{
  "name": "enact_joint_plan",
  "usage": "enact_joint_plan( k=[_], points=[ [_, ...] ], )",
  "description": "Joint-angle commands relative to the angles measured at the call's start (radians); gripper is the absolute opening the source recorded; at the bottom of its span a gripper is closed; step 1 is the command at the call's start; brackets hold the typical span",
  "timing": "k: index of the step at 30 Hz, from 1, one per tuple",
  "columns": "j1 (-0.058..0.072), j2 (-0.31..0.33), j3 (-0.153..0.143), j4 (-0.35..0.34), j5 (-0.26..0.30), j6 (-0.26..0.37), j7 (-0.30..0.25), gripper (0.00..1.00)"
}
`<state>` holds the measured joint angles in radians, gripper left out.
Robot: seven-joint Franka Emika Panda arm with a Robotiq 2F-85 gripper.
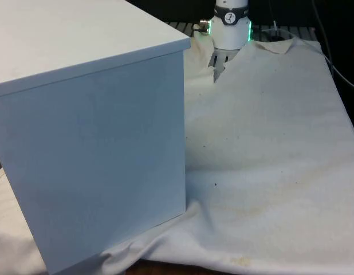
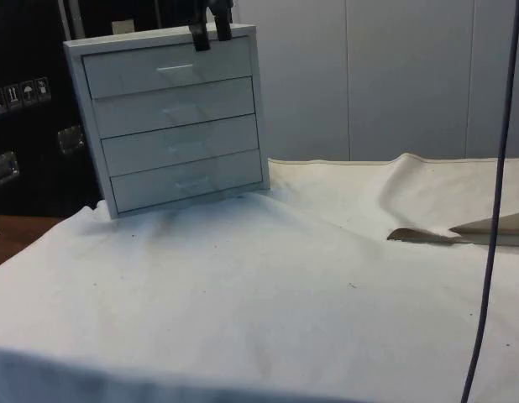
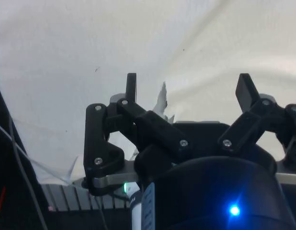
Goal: Open the drawer, then close it.
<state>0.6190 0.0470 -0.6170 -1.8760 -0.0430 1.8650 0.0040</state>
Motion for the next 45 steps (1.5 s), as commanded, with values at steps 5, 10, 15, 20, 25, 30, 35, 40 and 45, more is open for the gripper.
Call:
enact_joint_plan(
  k=[5,10,15,20,25,30,35,40,45],
  points=[
    [-0.005,0.034,-0.004,0.026,0.017,0.02,-0.011,1.0],
    [-0.003,0.05,-0.009,0.038,0.024,0.059,-0.018,1.0],
    [-0.001,0.042,-0.008,0.028,0.02,0.079,-0.023,1.0],
    [0.001,0.025,-0.006,0.017,0.016,0.083,-0.04,1.0],
    [0.001,0.013,-0.006,0.01,0.012,0.083,-0.058,1.0],
    [-0.002,0.009,-0.009,0.007,0.015,0.069,-0.085,1.0],
    [-0.003,-0.003,-0.015,-0.007,0.009,0.087,-0.14,1.0],
    [-0.003,0.005,-0.024,-0.006,0.015,0.087,-0.169,1.0],
    [-0.004,-0.002,-0.032,-0.037,0.013,0.158,-0.213,1.0]
  ],
)
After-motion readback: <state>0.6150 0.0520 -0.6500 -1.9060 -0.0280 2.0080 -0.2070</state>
